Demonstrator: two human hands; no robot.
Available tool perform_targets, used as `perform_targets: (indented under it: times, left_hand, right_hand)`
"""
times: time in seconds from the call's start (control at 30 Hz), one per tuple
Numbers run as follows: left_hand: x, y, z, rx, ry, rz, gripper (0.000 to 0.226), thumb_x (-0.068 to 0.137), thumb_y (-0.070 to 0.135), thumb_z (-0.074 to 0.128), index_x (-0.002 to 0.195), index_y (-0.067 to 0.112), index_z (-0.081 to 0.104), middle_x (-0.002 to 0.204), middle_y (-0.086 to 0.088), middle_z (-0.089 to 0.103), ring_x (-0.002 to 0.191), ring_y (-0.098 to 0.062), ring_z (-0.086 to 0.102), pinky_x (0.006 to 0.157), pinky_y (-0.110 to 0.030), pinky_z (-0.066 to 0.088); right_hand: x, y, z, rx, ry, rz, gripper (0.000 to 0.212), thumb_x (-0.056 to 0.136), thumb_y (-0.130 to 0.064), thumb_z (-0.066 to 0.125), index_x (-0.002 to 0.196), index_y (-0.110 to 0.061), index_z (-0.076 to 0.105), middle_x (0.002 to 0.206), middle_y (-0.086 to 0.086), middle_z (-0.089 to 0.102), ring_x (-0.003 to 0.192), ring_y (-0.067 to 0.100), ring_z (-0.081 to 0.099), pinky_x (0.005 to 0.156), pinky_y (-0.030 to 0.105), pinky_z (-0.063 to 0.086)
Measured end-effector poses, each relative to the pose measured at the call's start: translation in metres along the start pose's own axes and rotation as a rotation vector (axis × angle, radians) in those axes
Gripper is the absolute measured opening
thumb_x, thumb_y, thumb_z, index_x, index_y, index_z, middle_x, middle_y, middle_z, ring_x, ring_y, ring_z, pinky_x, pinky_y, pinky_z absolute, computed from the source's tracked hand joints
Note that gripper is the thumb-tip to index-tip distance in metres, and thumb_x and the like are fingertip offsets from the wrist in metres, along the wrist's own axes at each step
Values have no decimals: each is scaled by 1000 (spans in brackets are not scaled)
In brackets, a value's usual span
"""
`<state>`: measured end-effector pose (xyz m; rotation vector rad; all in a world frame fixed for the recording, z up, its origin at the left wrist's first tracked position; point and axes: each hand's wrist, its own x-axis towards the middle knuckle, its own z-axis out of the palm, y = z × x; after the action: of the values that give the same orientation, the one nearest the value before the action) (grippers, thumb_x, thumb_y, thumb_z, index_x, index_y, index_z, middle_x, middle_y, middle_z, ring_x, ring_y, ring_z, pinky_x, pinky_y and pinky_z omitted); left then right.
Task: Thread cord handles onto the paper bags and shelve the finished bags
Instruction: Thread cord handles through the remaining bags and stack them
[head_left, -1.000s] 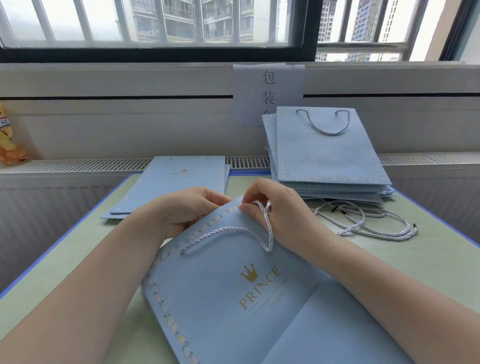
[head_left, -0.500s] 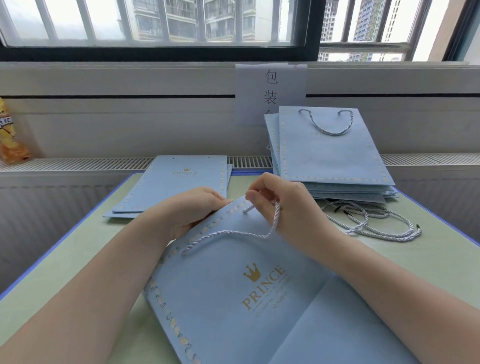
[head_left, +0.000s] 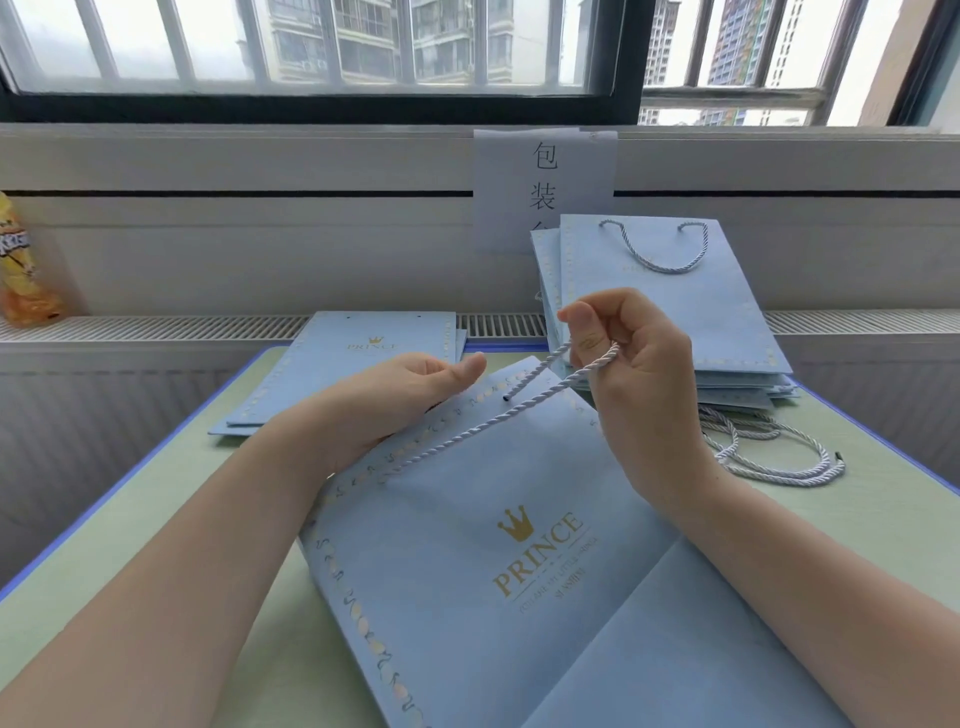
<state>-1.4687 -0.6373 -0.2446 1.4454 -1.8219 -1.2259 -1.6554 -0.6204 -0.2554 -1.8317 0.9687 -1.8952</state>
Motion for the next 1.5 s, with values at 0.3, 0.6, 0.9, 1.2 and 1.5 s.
perform_targets:
  times: [0.3,0.6,0.9,1.2,1.5]
  left_hand:
    - [-6,4,-10,259,9,115,14,91,30,59,89,24,71,85,1,73,73,-11,62,73,-25,49]
    - [-10,11,-13,173,257,321,12,92,25,59,90,18,68,71,0,71,57,-9,57,62,-26,45]
    - [11,-5,9,736,657,670,52,91,44,37,130,13,52,127,-2,52,123,-18,39,101,-31,30]
    - [6,0,18,651,442,781,55,87,58,31,121,28,62,138,16,49,127,0,40,101,-21,35]
    - [9,-9,36,1057,411,868,112,49,77,59,145,33,21,152,-7,28,137,-21,18,112,-30,8]
  right_hand:
    - [4,3,-3,56,-90,66,35,90,9,48,93,-25,55,85,-6,62,86,9,61,79,18,46]
    - [23,11,-24,-685,-569,350,35,92,-53,42,92,-20,54,84,-7,58,76,9,55,66,27,41]
    - [38,5,-45,-149,-288,550,19,94,-33,55,86,-18,63,74,-2,67,50,4,59,47,15,47]
    - [47,16,-55,103,186,525,18,98,-25,49,98,-12,61,76,-2,63,66,12,59,62,24,49]
    - [48,22,-54,51,453,478,13,98,-28,46,96,-16,50,69,-6,46,46,1,41,49,17,37]
